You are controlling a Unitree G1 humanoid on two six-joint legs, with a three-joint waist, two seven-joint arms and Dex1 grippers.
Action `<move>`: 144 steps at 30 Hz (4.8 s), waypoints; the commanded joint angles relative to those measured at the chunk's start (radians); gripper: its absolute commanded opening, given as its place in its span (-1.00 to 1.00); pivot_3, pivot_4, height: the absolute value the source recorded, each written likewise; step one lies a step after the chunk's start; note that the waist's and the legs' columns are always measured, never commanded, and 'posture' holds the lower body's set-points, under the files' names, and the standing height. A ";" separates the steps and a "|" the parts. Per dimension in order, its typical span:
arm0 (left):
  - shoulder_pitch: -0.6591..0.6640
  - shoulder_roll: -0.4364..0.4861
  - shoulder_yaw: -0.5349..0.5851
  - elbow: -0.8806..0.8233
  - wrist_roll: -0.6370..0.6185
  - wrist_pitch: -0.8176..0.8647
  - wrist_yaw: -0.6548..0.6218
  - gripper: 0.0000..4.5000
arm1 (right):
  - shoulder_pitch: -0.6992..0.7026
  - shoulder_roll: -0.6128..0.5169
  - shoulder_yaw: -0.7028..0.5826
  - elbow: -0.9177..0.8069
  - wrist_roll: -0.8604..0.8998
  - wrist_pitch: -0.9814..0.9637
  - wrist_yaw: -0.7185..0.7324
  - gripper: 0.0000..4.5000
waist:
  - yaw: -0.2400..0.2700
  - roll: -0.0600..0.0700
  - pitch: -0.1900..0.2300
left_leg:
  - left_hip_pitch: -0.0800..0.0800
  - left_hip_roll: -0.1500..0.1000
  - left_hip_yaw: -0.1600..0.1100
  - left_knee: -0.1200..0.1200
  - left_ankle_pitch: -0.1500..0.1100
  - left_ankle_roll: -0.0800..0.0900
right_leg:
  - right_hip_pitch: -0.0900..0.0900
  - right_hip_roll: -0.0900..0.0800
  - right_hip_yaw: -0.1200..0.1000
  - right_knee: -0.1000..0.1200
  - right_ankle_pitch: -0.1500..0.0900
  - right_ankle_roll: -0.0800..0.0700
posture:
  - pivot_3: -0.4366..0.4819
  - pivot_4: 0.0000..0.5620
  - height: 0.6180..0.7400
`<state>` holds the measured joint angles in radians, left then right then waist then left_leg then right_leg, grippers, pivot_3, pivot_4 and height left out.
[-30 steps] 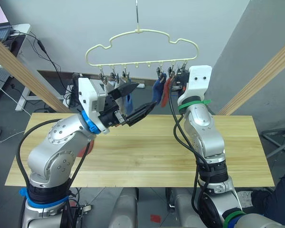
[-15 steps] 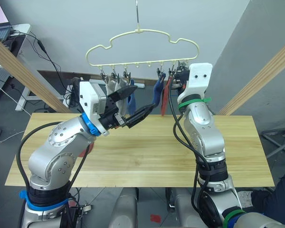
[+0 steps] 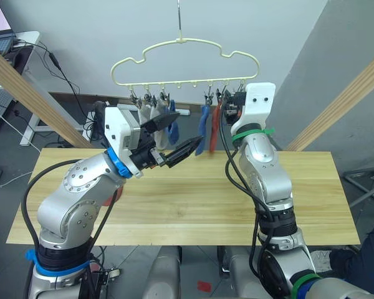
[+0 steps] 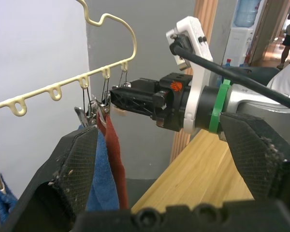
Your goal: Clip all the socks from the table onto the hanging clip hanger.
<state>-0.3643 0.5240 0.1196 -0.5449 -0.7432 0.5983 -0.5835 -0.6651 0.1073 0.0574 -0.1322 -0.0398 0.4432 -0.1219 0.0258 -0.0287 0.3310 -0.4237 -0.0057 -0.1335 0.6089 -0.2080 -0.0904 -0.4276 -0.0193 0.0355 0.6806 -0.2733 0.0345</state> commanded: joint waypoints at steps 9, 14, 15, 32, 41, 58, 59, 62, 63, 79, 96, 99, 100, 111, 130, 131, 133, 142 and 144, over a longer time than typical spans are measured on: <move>0.016 0.009 -0.001 -0.041 0.010 -0.031 -0.020 0.97 | -0.031 0.023 -0.004 0.003 0.005 -0.032 -0.012 0.02 | 0.000 0.000 0.000 | 0.000 0.000 0.000 0.000 0.000 0.000 | 0.000 0.000 0.000 0.000 0.000 0.000 | 0.48 0.20 1.00; 0.018 0.003 -0.001 -0.048 0.012 -0.027 -0.021 0.97 | -0.030 0.025 -0.012 0.006 0.008 -0.033 -0.013 0.02 | 0.000 0.000 0.000 | 0.000 0.000 0.000 0.000 0.000 0.000 | 0.000 0.000 0.000 0.000 0.000 0.000 | 0.48 0.17 1.00; 0.018 0.003 -0.001 -0.049 0.012 -0.027 -0.021 0.97 | -0.030 0.026 -0.014 0.006 0.010 -0.033 -0.015 0.02 | 0.000 0.000 0.000 | 0.000 0.000 0.000 0.000 0.000 0.000 | 0.000 0.000 0.000 0.000 0.000 0.000 | 0.48 0.17 1.00; 0.117 0.014 0.031 0.055 0.152 -0.007 0.122 0.97 | -0.031 -0.072 -0.146 -0.064 0.186 0.145 0.119 -1.00 | 0.000 0.000 0.000 | 0.001 0.000 0.000 0.000 -0.001 0.001 | 0.000 0.000 0.001 0.000 0.000 0.000 | 0.44 0.18 1.00; 0.135 0.045 0.086 0.596 0.418 -0.198 0.216 0.97 | -0.028 -0.266 -0.168 -0.171 0.385 0.409 0.322 -1.00 | 0.004 0.000 0.000 | 0.002 -0.001 0.000 0.000 -0.002 0.004 | 0.002 0.000 0.000 0.000 0.000 0.000 | 0.39 0.22 1.00; -0.111 -0.030 0.129 1.284 0.525 -0.430 0.304 0.97 | -0.026 -0.203 -0.175 -0.218 0.408 0.472 0.211 -1.00 | -0.003 0.000 0.000 | 0.002 -0.001 0.000 0.000 -0.002 0.005 | 0.001 -0.001 -0.001 0.000 0.000 0.000 | 0.33 0.29 1.00; -0.112 -0.037 0.142 1.295 0.509 -0.413 0.301 0.97 | -0.027 -0.206 -0.177 -0.217 0.408 0.473 0.210 -1.00 | -0.003 0.000 0.000 | 0.002 -0.001 0.000 0.000 -0.002 0.005 | 0.001 -0.001 -0.001 0.000 0.000 0.000 | 0.33 0.29 1.00; -0.105 -0.053 0.171 1.294 0.467 -0.359 0.269 0.72 | -0.029 -0.214 -0.182 -0.213 0.410 0.476 0.212 -1.00 | -0.003 0.000 0.000 | 0.002 -0.001 0.000 0.000 -0.002 0.005 | 0.001 -0.001 -0.001 0.001 0.000 0.000 | 0.33 0.30 1.00; -0.096 -0.054 0.168 1.283 0.467 -0.347 0.258 0.59 | -0.030 -0.217 -0.182 -0.213 0.410 0.477 0.213 -1.00 | -0.003 0.000 0.000 | 0.003 -0.001 0.000 0.000 -0.002 0.005 | 0.002 -0.001 -0.001 0.001 0.000 0.000 | 0.33 0.30 1.00; 0.134 -0.111 0.073 0.730 0.421 -0.203 0.126 -0.98 | -0.100 -0.314 -0.263 -0.138 0.495 0.586 0.248 -1.00 | -0.002 0.000 0.000 | 0.003 0.000 -0.001 0.000 -0.001 0.006 | 0.004 -0.003 0.002 0.000 0.000 0.000 | 0.28 0.31 1.00; 0.058 -0.440 -0.094 0.192 -0.059 0.331 0.198 -0.98 | -0.359 -0.188 -0.683 -0.050 0.768 1.095 0.108 -1.00 | -0.008 0.001 0.002 | -0.001 -0.001 0.002 0.000 -0.001 0.008 | 0.003 -0.003 -0.001 -0.001 0.000 0.000 | 0.21 0.31 1.00; 0.032 -0.498 -0.064 0.211 -0.105 0.360 0.246 -0.98 | -0.373 -0.160 -0.724 -0.068 0.771 1.141 0.095 -1.00 | -0.008 0.001 0.002 | -0.001 -0.001 0.002 0.000 -0.001 0.009 | 0.003 -0.003 -0.001 -0.001 0.000 0.000 | 0.20 0.30 1.00; 0.020 -0.522 -0.043 0.224 -0.128 0.368 0.273 -0.98 | -0.378 -0.153 -0.735 -0.071 0.771 1.155 0.093 -1.00 | -0.009 0.001 0.002 | -0.001 -0.001 0.003 0.000 -0.001 0.009 | 0.003 -0.003 -0.001 -0.001 0.000 0.000 | 0.19 0.31 1.00; -0.039 -0.556 0.011 0.258 -0.212 0.390 0.366 -0.98 | -0.386 -0.151 -0.751 -0.063 0.800 1.171 0.084 -1.00 | -0.010 0.001 0.002 | -0.001 -0.002 0.004 0.000 -0.001 0.009 | 0.002 -0.003 -0.001 -0.001 0.000 0.000 | 0.20 0.32 1.00; -0.119 -0.533 0.011 0.344 -0.218 0.380 0.356 -0.98 | -0.358 -0.142 -0.725 -0.092 0.907 1.171 0.036 -1.00 | -0.016 0.001 0.003 | -0.002 -0.001 0.006 0.000 -0.001 0.009 | 0.001 -0.002 -0.001 -0.002 0.000 0.000 | 0.18 0.29 1.00; -0.122 -0.533 0.011 0.345 -0.219 0.380 0.357 -0.98 | -0.355 -0.144 -0.721 -0.094 0.913 1.171 0.034 -1.00 | -0.016 0.001 0.003 | -0.002 -0.001 0.006 0.000 -0.001 0.009 | 0.001 -0.002 -0.001 -0.002 0.000 0.000 | 0.18 0.29 1.00; -0.139 -0.535 0.011 0.345 -0.217 0.372 0.361 -0.98 | -0.340 -0.157 -0.693 -0.106 0.923 1.171 0.037 -1.00 | -0.017 0.001 0.003 | -0.002 -0.001 0.006 0.000 -0.001 0.009 | 0.001 -0.002 -0.001 -0.002 0.000 0.000 | 0.18 0.29 1.00; -0.154 -0.552 0.014 0.312 -0.240 0.386 0.387 -1.00 | -0.303 -0.187 -0.637 -0.145 0.924 1.171 0.071 -0.65 | -0.020 0.001 0.003 | -0.003 -0.001 0.011 0.000 -0.001 0.009 | 0.001 -0.002 -0.001 -0.002 0.000 0.001 | 0.19 0.29 1.00; -0.140 -0.551 0.012 0.300 -0.245 0.394 0.388 -1.00 | -0.306 -0.178 -0.656 -0.141 0.930 1.171 0.070 -0.31 | -0.025 0.001 0.003 | -0.003 -0.001 0.011 0.000 -0.001 0.009 | 0.000 -0.002 -0.001 -0.002 0.000 0.001 | 0.18 0.30 1.00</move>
<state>-0.5150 -0.0223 0.1359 -0.1935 -0.9526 0.9920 -0.1905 -0.9672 -0.0705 -0.5880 -0.2392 0.8649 1.6068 -0.0659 0.0007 -0.0277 0.3339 -0.4274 -0.0067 -0.1222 0.6086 -0.2092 -0.0811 -0.4283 -0.0215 0.0349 0.6784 -0.2734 0.0351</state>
